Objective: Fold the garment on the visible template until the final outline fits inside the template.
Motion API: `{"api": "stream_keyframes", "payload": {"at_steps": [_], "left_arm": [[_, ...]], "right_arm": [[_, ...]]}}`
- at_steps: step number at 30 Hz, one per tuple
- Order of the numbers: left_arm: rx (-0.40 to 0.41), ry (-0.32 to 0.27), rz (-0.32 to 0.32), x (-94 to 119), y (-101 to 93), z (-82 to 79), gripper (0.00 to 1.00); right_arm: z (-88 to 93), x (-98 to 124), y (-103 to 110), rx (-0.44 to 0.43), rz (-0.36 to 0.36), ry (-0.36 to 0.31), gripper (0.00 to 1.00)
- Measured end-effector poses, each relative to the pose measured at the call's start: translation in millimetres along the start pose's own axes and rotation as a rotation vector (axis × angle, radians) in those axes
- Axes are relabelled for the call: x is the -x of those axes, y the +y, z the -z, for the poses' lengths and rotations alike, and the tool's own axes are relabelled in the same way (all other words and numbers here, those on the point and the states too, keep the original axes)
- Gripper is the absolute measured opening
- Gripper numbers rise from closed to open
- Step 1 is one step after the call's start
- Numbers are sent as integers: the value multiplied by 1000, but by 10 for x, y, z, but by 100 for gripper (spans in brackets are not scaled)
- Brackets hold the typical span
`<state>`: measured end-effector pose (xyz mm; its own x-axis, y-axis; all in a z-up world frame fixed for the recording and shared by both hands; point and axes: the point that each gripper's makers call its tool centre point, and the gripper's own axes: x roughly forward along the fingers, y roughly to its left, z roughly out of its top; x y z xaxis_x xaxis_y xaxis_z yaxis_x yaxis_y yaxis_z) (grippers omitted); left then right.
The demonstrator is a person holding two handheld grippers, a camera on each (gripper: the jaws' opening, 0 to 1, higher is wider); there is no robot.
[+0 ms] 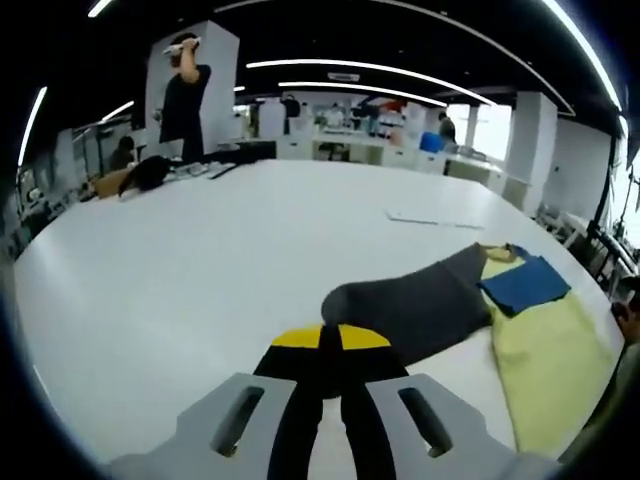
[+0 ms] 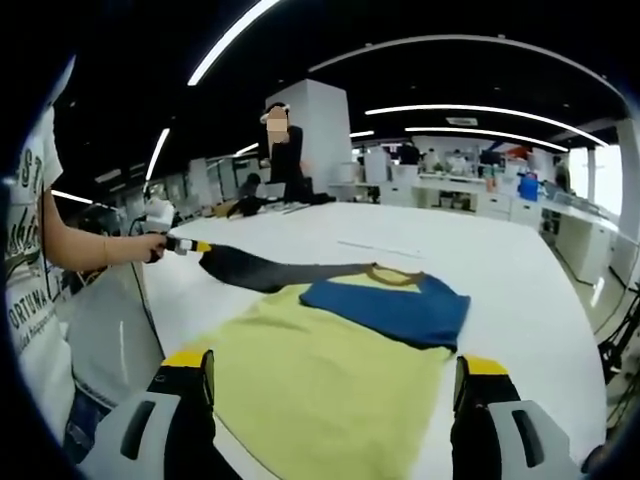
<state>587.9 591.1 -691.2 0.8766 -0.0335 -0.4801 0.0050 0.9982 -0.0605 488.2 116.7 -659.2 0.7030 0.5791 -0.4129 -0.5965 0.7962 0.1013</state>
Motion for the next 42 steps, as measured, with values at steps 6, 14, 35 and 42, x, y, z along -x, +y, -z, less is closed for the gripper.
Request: {"api": "stream_keyframes", "payload": {"at_steps": [6, 14, 35, 42], "left_arm": [[-56, 27, 3, 4, 77, -3, 1], [-69, 69, 4, -130, 203, 53, 1], [-74, 154, -84, -340, 465, 312, 1], [-58, 157, -94, -310, 480, 381, 3]], "right_arm": [[-14, 36, 3, -20, -5, -24, 99], [-68, 61, 75, -13, -33, -59, 99], [-121, 85, 25, -17, -12, -70, 99], [-152, 89, 30, -21, -10, -79, 99]]}}
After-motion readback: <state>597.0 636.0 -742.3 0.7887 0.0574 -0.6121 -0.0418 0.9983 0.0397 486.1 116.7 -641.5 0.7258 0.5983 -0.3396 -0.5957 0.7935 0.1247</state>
